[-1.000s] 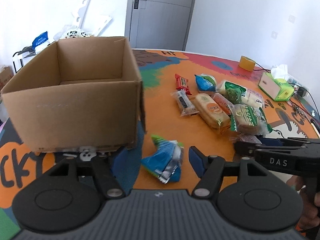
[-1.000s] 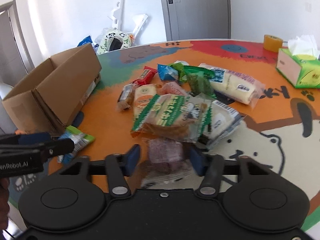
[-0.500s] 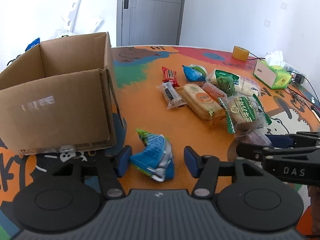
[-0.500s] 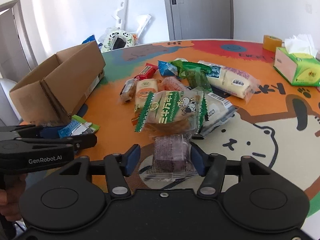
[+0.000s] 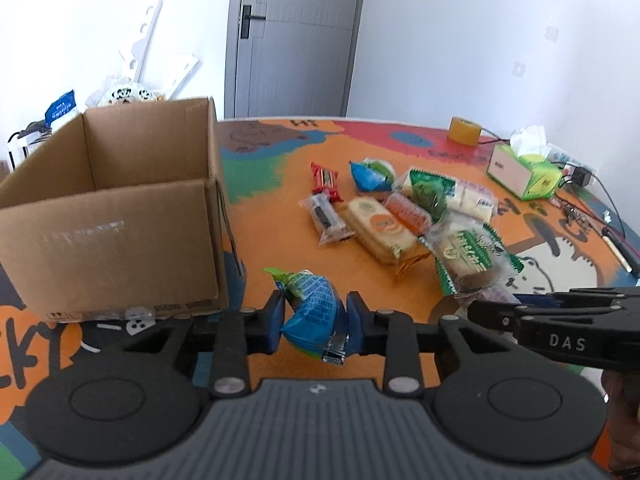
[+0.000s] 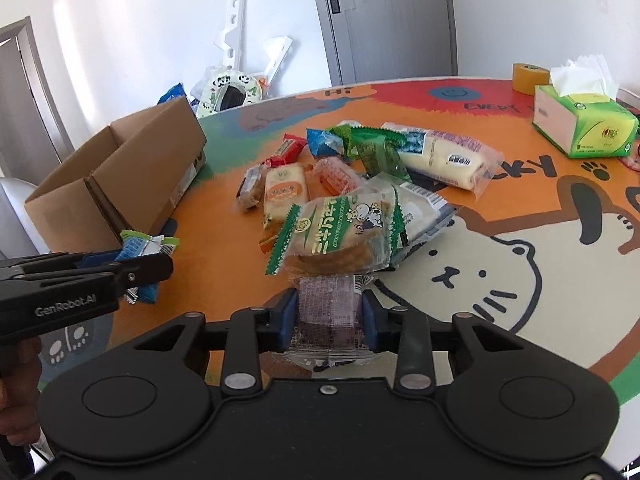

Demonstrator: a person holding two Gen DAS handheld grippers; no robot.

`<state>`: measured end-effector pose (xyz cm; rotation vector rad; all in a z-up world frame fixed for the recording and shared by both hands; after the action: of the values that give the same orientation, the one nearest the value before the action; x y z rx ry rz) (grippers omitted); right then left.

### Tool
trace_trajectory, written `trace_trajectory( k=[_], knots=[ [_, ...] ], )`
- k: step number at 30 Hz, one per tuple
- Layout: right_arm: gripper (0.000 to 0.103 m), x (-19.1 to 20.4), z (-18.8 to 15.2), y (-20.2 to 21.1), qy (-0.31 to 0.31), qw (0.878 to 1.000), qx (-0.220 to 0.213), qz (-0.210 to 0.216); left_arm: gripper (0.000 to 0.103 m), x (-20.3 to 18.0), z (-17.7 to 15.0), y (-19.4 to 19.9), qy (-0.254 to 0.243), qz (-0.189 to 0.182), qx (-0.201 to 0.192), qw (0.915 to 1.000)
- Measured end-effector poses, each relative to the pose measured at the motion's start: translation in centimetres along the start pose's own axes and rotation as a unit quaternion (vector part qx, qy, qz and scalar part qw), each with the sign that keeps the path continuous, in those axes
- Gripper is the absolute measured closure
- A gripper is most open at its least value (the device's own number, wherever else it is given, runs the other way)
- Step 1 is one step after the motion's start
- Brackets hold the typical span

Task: Organize snacks
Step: 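Carry both snacks over the cardboard box and open both tools to drop them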

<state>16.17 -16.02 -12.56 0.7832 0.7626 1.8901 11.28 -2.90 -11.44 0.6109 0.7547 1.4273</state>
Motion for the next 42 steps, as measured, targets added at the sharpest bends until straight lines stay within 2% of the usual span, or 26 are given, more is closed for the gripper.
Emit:
trace_trajectory(
  k=[19, 33, 42],
  knots=[
    [0.069, 3.6, 3.8, 4.2, 0.021, 0.997, -0.065, 0.03, 0.071, 1.9, 2.9, 6.0, 0.02, 0.018, -0.071, 0.9971],
    [0.069, 8.5, 7.7, 2.6, 0.051, 0.993, -0.076, 0.07, 0.071, 7.8, 4.9, 7.0, 0.065, 0.059, -0.099, 0.9912],
    [0.069, 11.6, 10.0, 1.4, 0.071, 0.99, -0.079, 0.091, 0.071, 11.1, 6.2, 5.9, 0.097, 0.078, -0.096, 0.9876]
  ],
)
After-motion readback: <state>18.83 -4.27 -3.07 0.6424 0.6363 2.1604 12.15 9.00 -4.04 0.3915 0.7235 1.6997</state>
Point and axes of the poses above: each gripper's, at about its wrist camera, not at the fingertips, and y roughly against the way its jaws point, x to its left, z to its top, the point moved 4 cm from there along -y, roughly the way its jaws point, and after that the axes turned 14 degrees about x, right-handed, at the moved point
